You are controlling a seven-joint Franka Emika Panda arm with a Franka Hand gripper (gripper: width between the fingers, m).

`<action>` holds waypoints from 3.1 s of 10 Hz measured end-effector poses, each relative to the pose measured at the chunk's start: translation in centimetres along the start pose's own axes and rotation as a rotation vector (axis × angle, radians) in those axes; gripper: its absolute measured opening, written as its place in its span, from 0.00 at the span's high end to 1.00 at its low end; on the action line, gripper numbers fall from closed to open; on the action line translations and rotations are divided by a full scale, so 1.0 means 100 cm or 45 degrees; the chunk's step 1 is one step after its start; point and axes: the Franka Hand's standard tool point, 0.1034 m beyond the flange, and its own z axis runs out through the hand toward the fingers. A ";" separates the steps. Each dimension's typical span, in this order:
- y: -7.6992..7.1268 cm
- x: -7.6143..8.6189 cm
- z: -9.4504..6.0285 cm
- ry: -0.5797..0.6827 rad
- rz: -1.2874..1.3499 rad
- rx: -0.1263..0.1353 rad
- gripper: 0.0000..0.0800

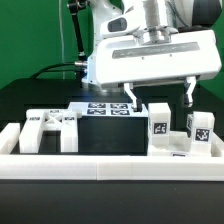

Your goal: Assemble chair

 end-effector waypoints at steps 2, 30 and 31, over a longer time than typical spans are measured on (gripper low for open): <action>0.000 0.000 -0.001 -0.003 0.000 0.001 0.19; 0.007 0.016 0.005 -0.764 0.087 0.115 0.19; 0.006 0.015 0.007 -0.761 0.080 0.117 0.19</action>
Offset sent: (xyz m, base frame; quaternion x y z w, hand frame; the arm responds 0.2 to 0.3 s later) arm 0.0042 -0.0118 0.0358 0.0149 -0.0399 -0.0140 0.9990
